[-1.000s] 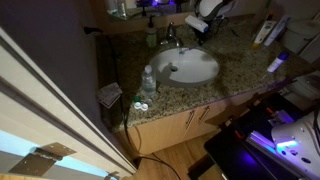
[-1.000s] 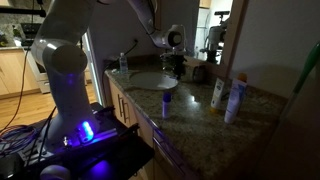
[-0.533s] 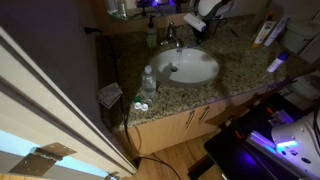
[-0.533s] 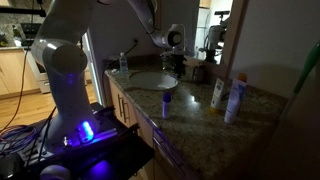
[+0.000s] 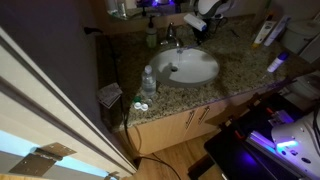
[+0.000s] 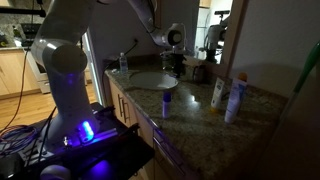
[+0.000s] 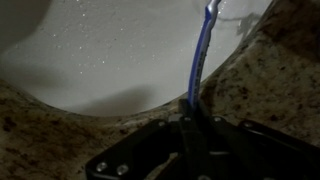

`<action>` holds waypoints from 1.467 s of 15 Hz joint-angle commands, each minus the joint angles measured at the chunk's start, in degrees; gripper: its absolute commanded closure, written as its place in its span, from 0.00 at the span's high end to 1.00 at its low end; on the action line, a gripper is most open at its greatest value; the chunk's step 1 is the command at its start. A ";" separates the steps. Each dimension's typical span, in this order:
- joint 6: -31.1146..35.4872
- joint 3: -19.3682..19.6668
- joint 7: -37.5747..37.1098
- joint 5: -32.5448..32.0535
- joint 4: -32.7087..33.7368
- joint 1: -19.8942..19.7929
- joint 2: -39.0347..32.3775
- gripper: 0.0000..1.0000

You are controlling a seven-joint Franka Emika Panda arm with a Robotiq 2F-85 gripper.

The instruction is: Pick up the tooth brush wet it and put it back in the holder then close the tap

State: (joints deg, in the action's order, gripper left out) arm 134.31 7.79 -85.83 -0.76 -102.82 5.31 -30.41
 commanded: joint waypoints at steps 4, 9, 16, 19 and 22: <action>-2.08 -0.09 0.14 -0.10 0.10 -0.34 0.20 0.02; 2.63 -0.87 -0.67 1.35 -0.28 -0.44 -0.08 0.02; -0.25 -0.52 0.49 0.10 -0.74 -0.17 0.95 0.02; 0.50 -0.37 -0.55 0.10 0.12 -0.03 0.02 0.09; 0.38 -0.38 -0.55 0.08 0.12 -0.03 0.04 0.09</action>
State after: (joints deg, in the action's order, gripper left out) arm 134.81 7.44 -86.39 -0.68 -102.79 5.32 -30.36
